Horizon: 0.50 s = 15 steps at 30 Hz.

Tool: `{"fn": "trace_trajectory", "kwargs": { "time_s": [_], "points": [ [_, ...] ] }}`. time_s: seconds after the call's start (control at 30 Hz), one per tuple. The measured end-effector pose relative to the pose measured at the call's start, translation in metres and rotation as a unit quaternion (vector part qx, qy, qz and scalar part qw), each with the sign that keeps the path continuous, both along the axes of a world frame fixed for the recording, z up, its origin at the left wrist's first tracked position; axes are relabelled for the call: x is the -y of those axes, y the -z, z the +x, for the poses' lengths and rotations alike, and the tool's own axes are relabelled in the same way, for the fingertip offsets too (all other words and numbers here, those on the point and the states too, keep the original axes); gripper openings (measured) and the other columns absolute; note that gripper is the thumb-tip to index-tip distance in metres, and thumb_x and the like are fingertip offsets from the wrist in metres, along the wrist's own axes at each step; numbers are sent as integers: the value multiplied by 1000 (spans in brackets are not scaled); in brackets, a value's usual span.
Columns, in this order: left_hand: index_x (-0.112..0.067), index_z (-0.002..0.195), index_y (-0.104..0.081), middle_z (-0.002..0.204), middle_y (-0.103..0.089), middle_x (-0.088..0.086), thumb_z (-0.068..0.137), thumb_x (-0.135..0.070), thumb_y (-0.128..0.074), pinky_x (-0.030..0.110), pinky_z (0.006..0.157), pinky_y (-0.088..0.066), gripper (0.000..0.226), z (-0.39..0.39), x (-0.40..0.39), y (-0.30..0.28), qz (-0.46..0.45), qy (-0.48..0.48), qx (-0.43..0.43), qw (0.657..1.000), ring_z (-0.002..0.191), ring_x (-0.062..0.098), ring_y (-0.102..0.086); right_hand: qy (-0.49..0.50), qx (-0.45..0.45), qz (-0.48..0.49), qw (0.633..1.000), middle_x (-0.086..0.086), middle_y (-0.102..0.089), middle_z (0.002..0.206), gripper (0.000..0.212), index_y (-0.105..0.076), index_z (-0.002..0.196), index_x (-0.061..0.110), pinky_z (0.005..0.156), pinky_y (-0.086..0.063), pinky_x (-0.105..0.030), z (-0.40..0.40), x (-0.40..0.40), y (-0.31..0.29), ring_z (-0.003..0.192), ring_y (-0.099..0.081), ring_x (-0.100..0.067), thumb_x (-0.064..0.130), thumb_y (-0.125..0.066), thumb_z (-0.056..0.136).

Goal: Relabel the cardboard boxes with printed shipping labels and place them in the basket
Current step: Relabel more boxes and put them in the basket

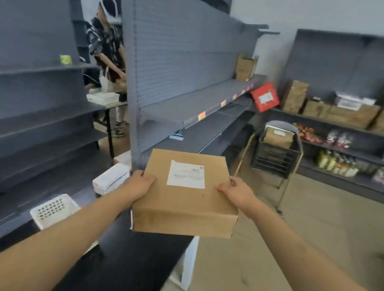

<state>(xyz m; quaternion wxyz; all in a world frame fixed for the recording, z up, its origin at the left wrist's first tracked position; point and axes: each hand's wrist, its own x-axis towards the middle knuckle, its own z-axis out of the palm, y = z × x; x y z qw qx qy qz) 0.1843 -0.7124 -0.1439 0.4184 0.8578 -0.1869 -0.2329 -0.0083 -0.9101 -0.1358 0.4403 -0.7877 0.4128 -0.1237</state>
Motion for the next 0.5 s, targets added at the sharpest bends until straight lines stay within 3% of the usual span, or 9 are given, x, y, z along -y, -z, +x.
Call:
{"fn": "trace_trajectory", "kwargs": {
  "time_s": [0.13,0.2,0.33,0.5],
  "points": [
    [-14,139,-41,131,-54,11,96,-39,-35,45,101,-44,49,-59,113,12,9,89,-4,996,114,31,-54,80,-27,-19,996,-8,-56,131,60,-44,138,18,90,-48,-33,-81,78,-2,112,-57,-28,45,-58,87],
    [-14,136,-43,123,-56,9,96,-36,-35,38,90,-44,46,-89,160,15,12,123,3,992,105,28,-55,119,-37,-22,992,-8,-57,130,62,-41,140,18,92,-50,-38,-117,111,-1,109,-58,-27,47,-57,87],
    [-16,135,-42,109,-54,2,96,-35,-38,32,79,-41,44,-125,233,20,-7,161,-1,987,93,22,-53,181,-45,-5,982,-8,-56,128,61,-41,140,18,79,-46,-31,-166,162,8,93,-54,-21,46,-57,89],
    [-18,139,-38,122,-57,7,97,-39,-39,39,92,-48,47,-127,296,34,-10,176,-40,984,103,27,-57,213,-38,-1,976,-8,-58,123,55,-47,134,17,78,-48,-32,-177,213,26,94,-56,-24,43,-58,87]
  ]
}}
